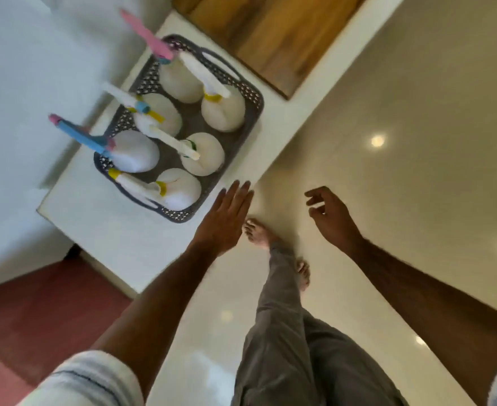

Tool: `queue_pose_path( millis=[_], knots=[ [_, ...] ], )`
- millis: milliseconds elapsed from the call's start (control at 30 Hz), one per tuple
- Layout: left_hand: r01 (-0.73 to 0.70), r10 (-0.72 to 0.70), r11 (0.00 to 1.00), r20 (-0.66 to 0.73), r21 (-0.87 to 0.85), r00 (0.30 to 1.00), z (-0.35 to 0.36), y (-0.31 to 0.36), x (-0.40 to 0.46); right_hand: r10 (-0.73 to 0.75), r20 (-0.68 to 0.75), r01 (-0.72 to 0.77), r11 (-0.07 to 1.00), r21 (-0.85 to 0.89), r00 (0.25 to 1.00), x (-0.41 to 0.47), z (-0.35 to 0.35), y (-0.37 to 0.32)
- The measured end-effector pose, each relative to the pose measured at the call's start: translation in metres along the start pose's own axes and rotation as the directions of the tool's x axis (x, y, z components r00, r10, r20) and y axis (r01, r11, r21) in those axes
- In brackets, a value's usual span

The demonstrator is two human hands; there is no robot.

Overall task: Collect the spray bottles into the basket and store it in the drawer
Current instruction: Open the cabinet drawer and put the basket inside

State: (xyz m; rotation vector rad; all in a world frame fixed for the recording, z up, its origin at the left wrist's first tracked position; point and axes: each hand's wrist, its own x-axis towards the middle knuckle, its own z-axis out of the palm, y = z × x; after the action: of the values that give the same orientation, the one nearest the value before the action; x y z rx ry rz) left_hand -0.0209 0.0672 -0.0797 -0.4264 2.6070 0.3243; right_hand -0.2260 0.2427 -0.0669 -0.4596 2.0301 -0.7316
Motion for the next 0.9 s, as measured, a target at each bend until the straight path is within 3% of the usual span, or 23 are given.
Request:
queue_pose_path(
  millis=[167, 300, 500, 733, 833, 900],
  knots=[
    [0.000, 0.021, 0.964, -0.077, 0.268, 0.997, 0.040, -0.016, 0.030, 0.166, 0.071, -0.177, 0.960, 0.218, 0.984, -0.003, 0.069, 0.073],
    [0.055, -0.007, 0.966, -0.188, 0.253, 0.982, 0.061, -0.019, 0.035, 0.273, 0.192, -0.332, 0.807, 0.488, 0.943, 0.005, 0.129, 0.104],
    [0.053, 0.041, 0.961, -0.330, 0.271, 0.943, 0.076, -0.028, 0.038, 0.331, 0.290, -0.441, 0.672, 0.596, 0.898, 0.045, 0.207, 0.126],
    [-0.176, 0.203, 0.979, -0.502, 0.101, 0.841, 0.083, -0.039, 0.038, 0.401, 0.263, -0.407, 0.331, 0.851, 0.877, 0.136, 0.285, 0.120],
    [-0.214, 0.213, 0.975, -0.502, 0.056, 0.839, 0.081, -0.036, 0.039, 0.379, 0.289, -0.358, 0.126, 0.925, 0.879, 0.166, 0.321, 0.113],
    [-0.208, 0.205, 0.977, -0.489, 0.049, 0.848, 0.080, -0.033, 0.038, 0.370, 0.286, -0.334, 0.072, 0.940, 0.884, 0.177, 0.337, 0.111]
  ],
)
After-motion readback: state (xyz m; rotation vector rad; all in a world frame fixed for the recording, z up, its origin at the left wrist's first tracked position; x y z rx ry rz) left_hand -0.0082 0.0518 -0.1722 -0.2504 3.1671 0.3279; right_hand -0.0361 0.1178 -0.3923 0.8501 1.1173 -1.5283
